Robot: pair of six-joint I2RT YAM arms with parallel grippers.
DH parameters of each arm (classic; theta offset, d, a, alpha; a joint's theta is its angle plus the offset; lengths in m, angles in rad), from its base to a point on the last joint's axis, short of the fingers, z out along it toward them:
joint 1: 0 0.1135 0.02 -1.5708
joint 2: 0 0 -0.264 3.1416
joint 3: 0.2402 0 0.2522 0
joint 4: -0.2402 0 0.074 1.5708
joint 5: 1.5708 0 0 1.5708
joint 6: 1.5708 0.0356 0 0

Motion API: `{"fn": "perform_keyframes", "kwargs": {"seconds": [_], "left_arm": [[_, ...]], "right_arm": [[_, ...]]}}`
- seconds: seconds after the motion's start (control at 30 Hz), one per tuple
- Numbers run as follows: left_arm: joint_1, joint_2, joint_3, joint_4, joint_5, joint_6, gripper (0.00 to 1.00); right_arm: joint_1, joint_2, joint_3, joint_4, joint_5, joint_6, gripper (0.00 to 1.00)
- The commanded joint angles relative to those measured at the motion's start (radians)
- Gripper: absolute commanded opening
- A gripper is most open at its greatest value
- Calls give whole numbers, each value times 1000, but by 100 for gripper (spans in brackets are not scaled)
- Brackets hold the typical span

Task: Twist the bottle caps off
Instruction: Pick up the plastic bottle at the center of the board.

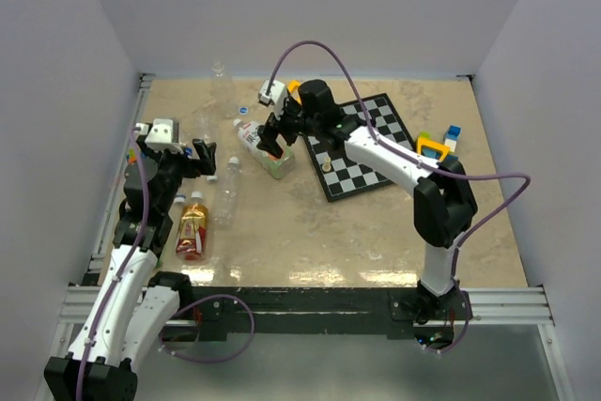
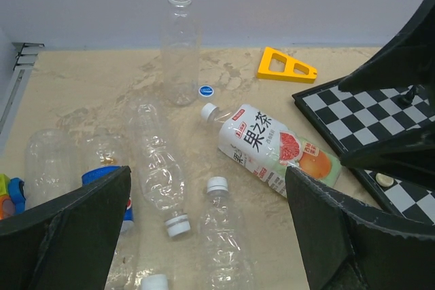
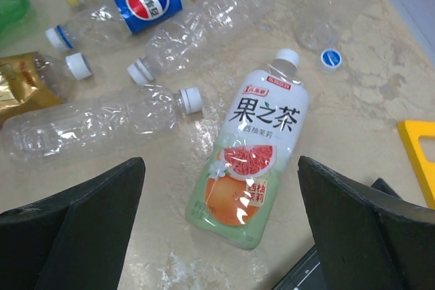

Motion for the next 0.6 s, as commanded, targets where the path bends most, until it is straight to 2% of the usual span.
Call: {"fn": "perform_keyframes", "kwargs": {"seconds": [0.0,0.23,0.57], "left_arm": [[5,-19,4,34,0,3,100],[5,-23,4,36,14,-2,100],[5,-20,4,39,23,-8,100]], "right_arm": [[25,30,45,63,113,103,98],[49,120,169,-41,172,63,98],[101,251,250,-64,314,88,98]]}}
